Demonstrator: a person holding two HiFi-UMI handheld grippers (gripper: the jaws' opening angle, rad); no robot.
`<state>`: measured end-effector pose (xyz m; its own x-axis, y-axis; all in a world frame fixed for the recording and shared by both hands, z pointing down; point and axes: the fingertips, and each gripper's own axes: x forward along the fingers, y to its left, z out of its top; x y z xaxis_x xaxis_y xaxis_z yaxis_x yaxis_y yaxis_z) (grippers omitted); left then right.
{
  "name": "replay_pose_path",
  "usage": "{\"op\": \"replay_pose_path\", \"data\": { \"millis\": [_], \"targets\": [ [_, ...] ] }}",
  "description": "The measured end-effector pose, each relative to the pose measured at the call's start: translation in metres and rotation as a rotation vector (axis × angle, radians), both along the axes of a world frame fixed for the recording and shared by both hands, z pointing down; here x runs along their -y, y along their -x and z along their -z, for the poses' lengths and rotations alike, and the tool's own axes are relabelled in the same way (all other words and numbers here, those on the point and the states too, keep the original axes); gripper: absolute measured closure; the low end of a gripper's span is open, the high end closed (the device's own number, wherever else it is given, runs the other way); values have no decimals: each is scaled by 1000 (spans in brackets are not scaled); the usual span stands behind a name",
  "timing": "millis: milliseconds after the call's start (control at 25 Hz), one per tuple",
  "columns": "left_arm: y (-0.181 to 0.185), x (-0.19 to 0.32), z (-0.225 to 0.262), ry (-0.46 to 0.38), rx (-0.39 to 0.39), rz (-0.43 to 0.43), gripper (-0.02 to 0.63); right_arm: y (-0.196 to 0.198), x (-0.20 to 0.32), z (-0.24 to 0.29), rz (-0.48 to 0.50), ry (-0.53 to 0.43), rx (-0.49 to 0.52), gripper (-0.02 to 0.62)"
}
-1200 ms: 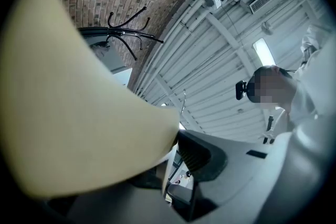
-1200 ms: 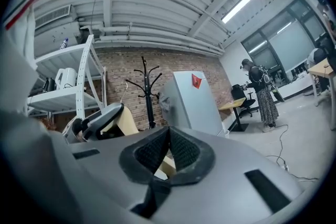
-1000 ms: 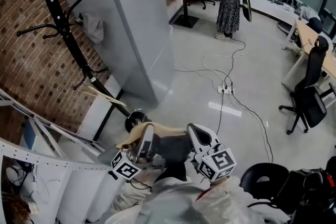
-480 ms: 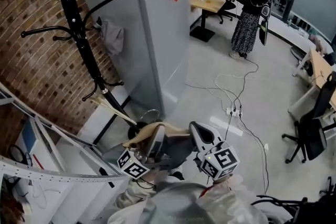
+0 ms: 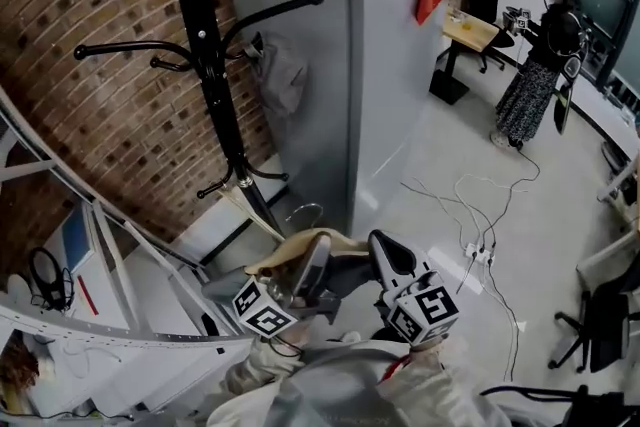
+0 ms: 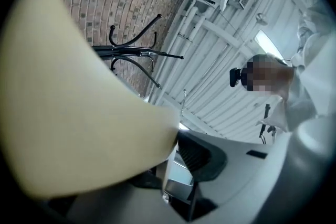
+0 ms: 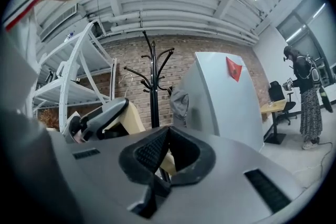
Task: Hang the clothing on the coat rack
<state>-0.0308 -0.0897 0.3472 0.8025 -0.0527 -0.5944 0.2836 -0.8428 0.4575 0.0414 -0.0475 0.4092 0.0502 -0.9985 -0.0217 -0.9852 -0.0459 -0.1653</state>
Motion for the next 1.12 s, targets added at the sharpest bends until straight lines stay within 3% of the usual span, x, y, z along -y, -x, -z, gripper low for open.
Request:
{"op": "replay_pose_path", "data": {
  "millis": [240, 640, 1120],
  "targets": [
    [0, 41, -2, -7, 28, 124, 508, -3, 50, -4, 127, -11, 28, 571],
    [-13, 100, -4, 1, 49, 438, 508, -16, 129, -2, 452, 0, 11, 571],
    [-35, 115, -6, 26, 50, 635, 508, -47, 153, -3, 645, -11, 2, 571]
  ]
}}
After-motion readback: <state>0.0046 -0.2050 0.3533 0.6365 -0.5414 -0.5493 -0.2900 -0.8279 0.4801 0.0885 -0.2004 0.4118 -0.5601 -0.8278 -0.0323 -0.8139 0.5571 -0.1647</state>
